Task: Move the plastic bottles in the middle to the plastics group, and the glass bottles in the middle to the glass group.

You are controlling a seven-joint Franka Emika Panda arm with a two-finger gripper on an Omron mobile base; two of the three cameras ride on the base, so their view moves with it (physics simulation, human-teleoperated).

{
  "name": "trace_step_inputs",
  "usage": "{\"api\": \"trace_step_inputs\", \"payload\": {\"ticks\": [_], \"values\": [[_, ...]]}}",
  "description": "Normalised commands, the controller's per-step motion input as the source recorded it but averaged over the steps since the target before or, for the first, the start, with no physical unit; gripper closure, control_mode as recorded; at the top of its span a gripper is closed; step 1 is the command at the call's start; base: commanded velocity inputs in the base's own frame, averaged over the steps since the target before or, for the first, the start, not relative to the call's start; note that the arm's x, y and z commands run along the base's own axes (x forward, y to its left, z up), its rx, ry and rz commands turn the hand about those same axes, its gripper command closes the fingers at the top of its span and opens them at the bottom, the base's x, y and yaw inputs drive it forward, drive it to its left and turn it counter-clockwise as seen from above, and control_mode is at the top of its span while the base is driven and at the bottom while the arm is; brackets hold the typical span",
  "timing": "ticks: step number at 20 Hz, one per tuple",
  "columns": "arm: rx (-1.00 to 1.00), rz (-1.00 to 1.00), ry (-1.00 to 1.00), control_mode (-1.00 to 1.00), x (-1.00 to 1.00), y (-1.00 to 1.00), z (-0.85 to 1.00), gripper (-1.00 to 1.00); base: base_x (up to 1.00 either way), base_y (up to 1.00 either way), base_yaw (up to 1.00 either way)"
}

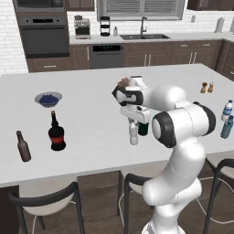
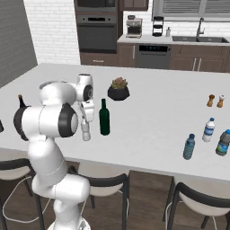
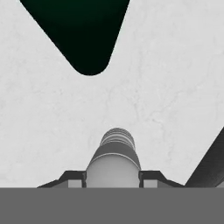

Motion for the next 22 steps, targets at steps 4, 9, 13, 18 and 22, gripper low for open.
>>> {"api": "trace_step_inputs", "payload": {"ticks": [4,9,13,18,22], "values": [[0.00,0.00,0.00,-1.00,-0.45,-0.43,0.14,1.00,0.00,0.00,0.00],[0.02,0.00,0.07,-1.00,-0.17,-0.63,0.20,1.00,0.00,0.00,0.00],[0.04,0.00,0.11,-1.00,-0.03,-0.80,0.15,1.00,0.00,0.00,0.00],[0.05,0.00,0.15,-1.00,0.00,-0.72,0.26,1.00,0.00,0.00,0.00],[0.06,0.00,0.14,-1.00,0.00,-0.78,0.22,1.00,0.00,0.00,0.00]]}}
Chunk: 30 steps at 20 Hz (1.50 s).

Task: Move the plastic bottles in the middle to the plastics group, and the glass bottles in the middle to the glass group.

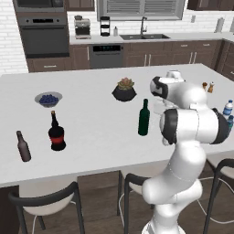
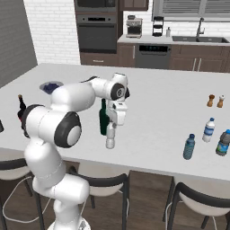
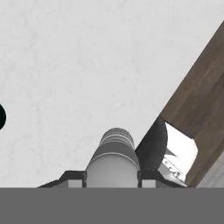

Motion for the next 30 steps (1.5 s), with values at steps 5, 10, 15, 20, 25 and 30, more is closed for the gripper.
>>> {"api": "trace_step_inputs", "payload": {"ticks": [5,10,15,20,25,30], "values": [[0.07,0.00,0.13,-1.00,-0.01,-0.82,0.18,1.00,0.00,0.00,0.00],[0.04,0.00,0.07,-1.00,0.00,-0.84,0.03,1.00,0.00,0.00,0.00],[0.00,0.00,0.05,-1.00,0.01,-0.59,0.00,1.00,0.00,0.00,0.00],[0.00,0.00,0.01,-1.00,0.03,-0.55,-0.01,1.00,0.00,0.00,0.00],[0.00,0.00,0.00,-1.00,0.01,-0.58,-0.11,1.00,0.00,0.00,0.00],[-0.02,0.00,-0.07,-1.00,0.05,-0.41,-0.19,1.00,0.00,0.00,0.00]]}}
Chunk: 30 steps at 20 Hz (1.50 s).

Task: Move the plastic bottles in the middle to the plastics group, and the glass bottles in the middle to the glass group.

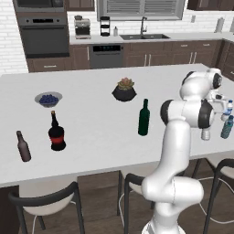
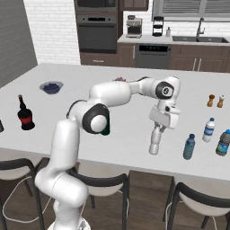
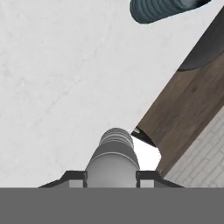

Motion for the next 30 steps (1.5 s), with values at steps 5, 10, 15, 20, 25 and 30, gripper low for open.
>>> {"api": "trace_step_inputs", "payload": {"ticks": [5,10,15,20,25,30], "values": [[-0.07,0.00,-0.25,-1.00,0.00,-0.33,-0.16,1.00,0.00,0.00,0.00],[-0.08,0.00,-0.24,-1.00,0.04,-0.33,-0.01,1.00,0.00,0.00,0.00],[-0.09,0.00,-0.16,-1.00,0.21,-0.27,-0.17,1.00,0.00,0.00,0.00],[-0.07,0.00,-0.11,-1.00,0.14,-0.32,-0.31,1.00,0.00,0.00,0.00],[-0.07,0.00,-0.15,-1.00,0.03,-0.18,-0.38,1.00,0.00,0.00,0.00],[-0.01,0.00,-0.05,-1.00,0.00,-0.02,-0.07,1.00,0.00,0.00,0.00]]}}
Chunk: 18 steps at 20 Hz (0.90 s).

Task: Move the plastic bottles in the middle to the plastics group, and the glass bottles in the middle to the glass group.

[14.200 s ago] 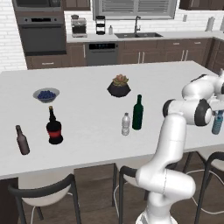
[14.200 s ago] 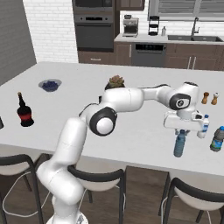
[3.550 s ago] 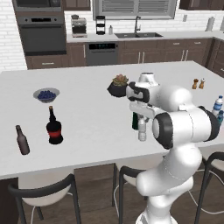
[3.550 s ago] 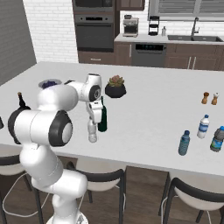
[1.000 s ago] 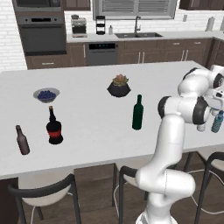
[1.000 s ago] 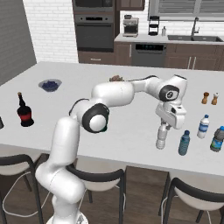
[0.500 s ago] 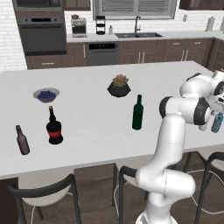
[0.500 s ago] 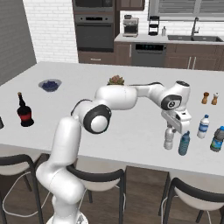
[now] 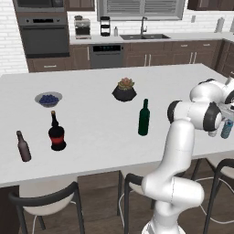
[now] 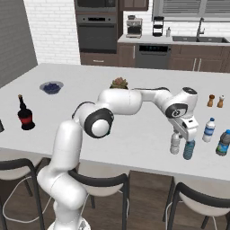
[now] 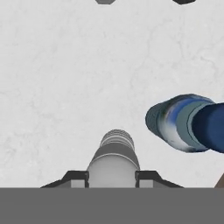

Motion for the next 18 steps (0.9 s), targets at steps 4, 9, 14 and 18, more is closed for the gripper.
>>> {"api": "trace_step_inputs", "payload": {"ticks": [4,9,14,18], "values": [[0.00,0.00,0.00,-1.00,0.00,0.00,-0.02,-1.00,0.00,0.00,0.00],[0.00,-0.01,0.00,-1.00,0.04,0.00,0.00,-1.00,0.00,0.00,0.00],[0.00,-0.04,0.00,-1.00,0.00,0.00,0.01,-1.00,0.00,0.00,0.00],[0.00,-0.06,0.00,-1.00,0.00,0.00,0.19,-1.00,0.00,0.00,0.00]]}}
